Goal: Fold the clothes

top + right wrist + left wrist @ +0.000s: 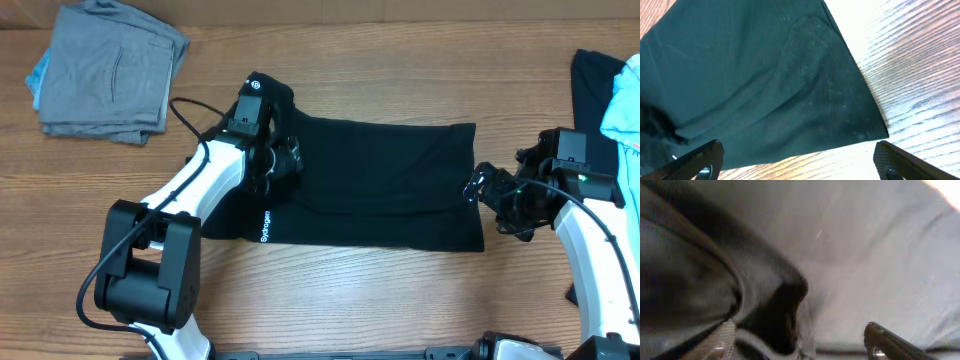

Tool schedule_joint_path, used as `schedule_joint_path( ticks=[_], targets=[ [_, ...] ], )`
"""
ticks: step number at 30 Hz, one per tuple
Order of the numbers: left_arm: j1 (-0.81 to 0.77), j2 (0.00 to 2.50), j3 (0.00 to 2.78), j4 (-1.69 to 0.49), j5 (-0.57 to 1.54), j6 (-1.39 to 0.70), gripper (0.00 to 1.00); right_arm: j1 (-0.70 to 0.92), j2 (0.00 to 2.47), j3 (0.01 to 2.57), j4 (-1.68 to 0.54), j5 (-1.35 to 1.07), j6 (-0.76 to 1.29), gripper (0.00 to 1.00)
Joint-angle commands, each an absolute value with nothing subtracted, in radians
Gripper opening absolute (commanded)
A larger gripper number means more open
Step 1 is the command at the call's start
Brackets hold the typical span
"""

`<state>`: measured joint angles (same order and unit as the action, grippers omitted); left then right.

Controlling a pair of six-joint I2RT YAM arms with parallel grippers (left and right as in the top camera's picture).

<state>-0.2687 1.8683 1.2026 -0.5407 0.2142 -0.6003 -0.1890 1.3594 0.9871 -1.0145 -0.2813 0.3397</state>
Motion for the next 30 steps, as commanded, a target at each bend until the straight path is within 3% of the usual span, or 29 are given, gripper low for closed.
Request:
schedule_joint_path(
  ticks=[1,6,11,17,18,22,26,30],
  targets=[
    [-0.268,1.884,1.219,-0.494,0.201,-0.601,0.97,-0.190,1.356,0.981,-1.015,-0.279,0.336,1.00],
    [-0.254,1.881,1.324,-0.584,0.235,-0.572,1.00,-0.190,1.356,0.981,-1.023,-0.279,0.336,1.00],
    [-0.241,1.881,1.483,-0.867,0.227,-0.542,0.98,-0.190,1.356,0.981,-1.019,-0.279,0.336,1.00],
    [-0.268,1.885,1.493,-1.142,0.242,-0.542,0.79,-0.190,1.356,0.981,-1.002,-0.296,0.338,1.00],
    [-0.291,1.886,1.468,-1.148,0.260,-0.541,0.69,-0.190,1.356,0.981,-0.990,-0.309,0.340,1.00],
    [-0.357,1.887,1.399,-1.108,0.289,-0.543,0.48,-0.190,1.356,0.981,-0.974,-0.360,0.340,1.00],
    [-0.406,1.892,1.347,-1.031,0.289,-0.578,0.04,-0.190,1.356,0.981,-0.978,-0.360,0.339,1.00],
    [-0.436,1.919,1.333,-0.992,0.289,-0.611,0.04,-0.190,1.356,0.981,-0.986,-0.360,0.339,1.00]
  ],
)
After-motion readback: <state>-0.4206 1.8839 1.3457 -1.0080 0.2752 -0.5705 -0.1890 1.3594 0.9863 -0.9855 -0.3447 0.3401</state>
